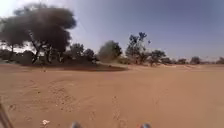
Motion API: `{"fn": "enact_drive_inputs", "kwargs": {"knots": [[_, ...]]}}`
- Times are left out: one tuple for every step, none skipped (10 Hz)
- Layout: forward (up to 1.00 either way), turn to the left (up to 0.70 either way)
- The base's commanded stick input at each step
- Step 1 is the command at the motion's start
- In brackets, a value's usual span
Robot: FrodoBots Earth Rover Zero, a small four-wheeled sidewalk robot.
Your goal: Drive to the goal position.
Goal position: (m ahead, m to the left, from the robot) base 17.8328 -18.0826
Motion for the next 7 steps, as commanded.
{"fn": "enact_drive_inputs", "kwargs": {"knots": [[0.7, 0.0], [0.7, 0.0], [0.7, -0.28], [0.7, -0.31], [0.7, -0.34], [0.7, -0.34], [0.7, -0.34]]}}
